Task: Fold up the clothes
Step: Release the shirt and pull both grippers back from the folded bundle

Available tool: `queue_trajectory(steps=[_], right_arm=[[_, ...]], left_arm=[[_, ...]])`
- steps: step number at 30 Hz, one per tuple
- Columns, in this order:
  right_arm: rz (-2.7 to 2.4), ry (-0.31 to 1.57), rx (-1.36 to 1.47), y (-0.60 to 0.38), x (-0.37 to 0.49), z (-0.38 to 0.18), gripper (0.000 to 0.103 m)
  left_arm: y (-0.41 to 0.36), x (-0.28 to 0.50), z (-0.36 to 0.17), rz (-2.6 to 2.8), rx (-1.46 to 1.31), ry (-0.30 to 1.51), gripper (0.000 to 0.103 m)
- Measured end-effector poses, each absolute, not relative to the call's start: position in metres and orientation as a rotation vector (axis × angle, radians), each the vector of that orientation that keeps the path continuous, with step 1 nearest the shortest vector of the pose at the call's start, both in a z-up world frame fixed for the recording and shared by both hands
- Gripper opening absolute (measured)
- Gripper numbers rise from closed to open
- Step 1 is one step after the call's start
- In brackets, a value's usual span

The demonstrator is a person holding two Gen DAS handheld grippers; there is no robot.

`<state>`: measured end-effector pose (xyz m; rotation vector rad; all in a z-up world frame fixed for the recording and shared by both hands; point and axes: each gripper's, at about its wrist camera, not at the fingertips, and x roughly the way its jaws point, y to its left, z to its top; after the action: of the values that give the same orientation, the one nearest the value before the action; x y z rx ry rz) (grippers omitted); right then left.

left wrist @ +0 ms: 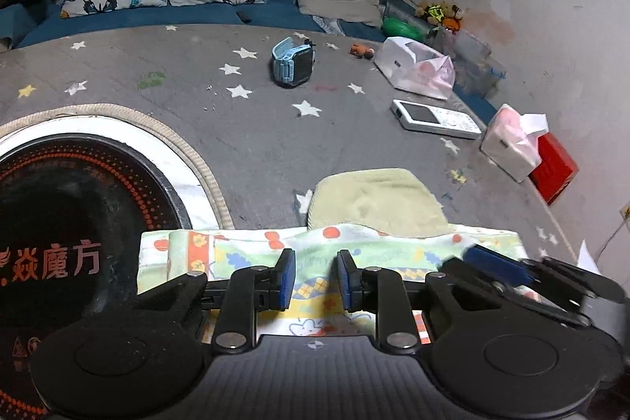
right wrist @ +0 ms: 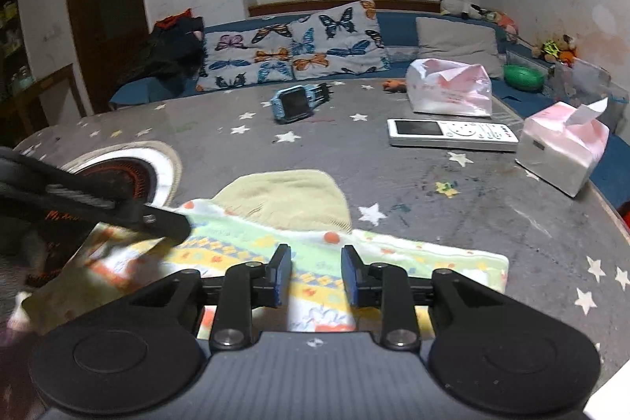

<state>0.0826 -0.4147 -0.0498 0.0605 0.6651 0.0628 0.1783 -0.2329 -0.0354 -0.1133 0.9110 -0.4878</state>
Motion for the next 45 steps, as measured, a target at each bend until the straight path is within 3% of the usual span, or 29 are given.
queue_trajectory(steps=[27, 30, 38, 40, 45], right_arm=[[0.152, 0.62, -0.084, -0.358, -0.02, -0.046, 0.04], [0.15, 0.621, -0.085, -0.356, -0.025, -0.045, 0.05], [0.141, 0.635, -0.051, -0.352, -0.035, -0.047, 0.056], [0.138, 0.639, -0.046, -0.349, -0.039, -0.047, 0.066], [0.134, 0.647, -0.042, -0.342, -0.047, -0.048, 0.076]], left_arm=[[-0.187, 0.072, -0.031, -0.498, -0.021, 0.845, 0.028], [-0.182, 0.067, -0.028, -0.491, -0.041, 0.848, 0.037], [-0.175, 0.045, -0.021, -0.477, -0.001, 0.819, 0.052], [-0.172, 0.041, -0.02, -0.47, -0.003, 0.823, 0.057], [-0.16, 0.033, -0.022, -0.444, -0.017, 0.837, 0.068]])
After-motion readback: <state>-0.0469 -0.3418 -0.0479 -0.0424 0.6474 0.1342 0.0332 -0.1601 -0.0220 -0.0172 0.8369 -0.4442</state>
